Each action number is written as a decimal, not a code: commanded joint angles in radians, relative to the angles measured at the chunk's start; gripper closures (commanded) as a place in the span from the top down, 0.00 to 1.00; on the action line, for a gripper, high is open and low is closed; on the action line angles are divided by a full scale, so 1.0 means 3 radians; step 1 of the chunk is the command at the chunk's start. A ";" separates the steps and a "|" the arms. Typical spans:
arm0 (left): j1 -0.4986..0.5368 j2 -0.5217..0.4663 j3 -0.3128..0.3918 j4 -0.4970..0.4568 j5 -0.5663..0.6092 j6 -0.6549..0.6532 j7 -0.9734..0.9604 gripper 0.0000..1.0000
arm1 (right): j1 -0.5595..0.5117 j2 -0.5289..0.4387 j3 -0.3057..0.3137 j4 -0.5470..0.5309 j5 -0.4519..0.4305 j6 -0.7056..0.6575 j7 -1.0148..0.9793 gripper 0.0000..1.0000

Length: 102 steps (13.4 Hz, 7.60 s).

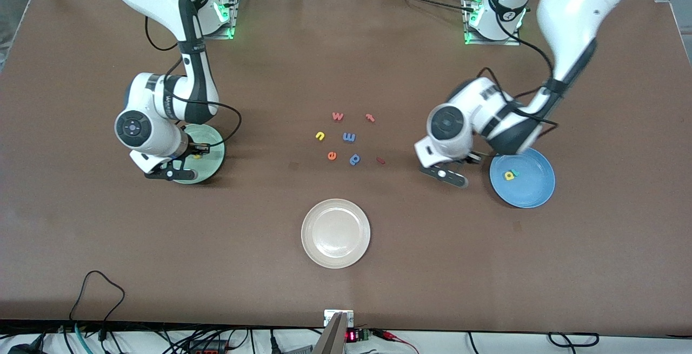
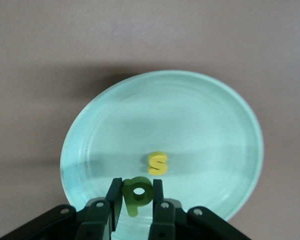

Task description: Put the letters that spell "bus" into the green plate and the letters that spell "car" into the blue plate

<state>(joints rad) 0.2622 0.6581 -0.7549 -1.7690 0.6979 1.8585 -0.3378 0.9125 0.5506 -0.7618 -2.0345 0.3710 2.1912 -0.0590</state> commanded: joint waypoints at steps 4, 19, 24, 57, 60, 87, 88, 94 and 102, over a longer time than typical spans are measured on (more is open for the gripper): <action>0.0742 0.0020 -0.0015 0.0032 0.0092 -0.0023 0.1085 0.85 | 0.0026 -0.0127 0.0034 0.0068 0.0154 -0.0063 0.0094 1.00; 0.0243 -0.0945 0.0518 0.1571 -0.1643 -0.1706 0.1044 1.00 | 0.1151 0.0404 0.0396 0.0778 0.0916 0.0049 0.1260 0.48; -0.0683 -0.1792 0.2242 0.0634 -0.2513 -0.0692 0.1039 1.00 | 0.1146 0.0609 0.0570 0.0865 0.0921 0.0273 0.1525 0.48; -0.1099 -0.2465 0.2296 -0.0035 -0.2112 -0.0683 0.1080 1.00 | 0.1071 0.0491 -0.0783 0.0815 0.0538 -0.0937 0.0542 0.15; -0.1099 -0.2460 0.2255 0.0011 -0.2106 -0.0688 0.1054 1.00 | 0.0754 0.0496 -0.0871 0.0621 0.0553 -0.0897 -0.0170 0.15; -0.1094 -0.2460 0.2250 0.0011 -0.2112 -0.0693 0.1049 1.00 | 0.0983 0.0297 -0.1673 0.1428 0.0983 -0.1556 0.0186 1.00; -0.1094 -0.2460 0.2250 0.0011 -0.2112 -0.0693 0.1049 1.00 | 0.0962 0.0297 -0.1735 0.1479 0.0983 -0.1633 0.0186 1.00; -0.1094 -0.2460 0.2250 0.0011 -0.2112 -0.0693 0.1049 1.00 | 0.0284 0.0195 -0.1266 0.2331 0.0534 -0.2312 0.0248 1.00; -0.1094 -0.2460 0.2245 0.0011 -0.2112 -0.0693 0.1049 1.00 | -0.1516 -0.0602 0.0579 0.2476 -0.0493 -0.2395 0.0202 1.00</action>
<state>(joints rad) -0.0652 -0.0736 -0.0784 -1.7765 0.0474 1.6691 -0.0225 0.5604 0.4208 -0.7143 -1.2913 0.2976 1.4946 -0.0067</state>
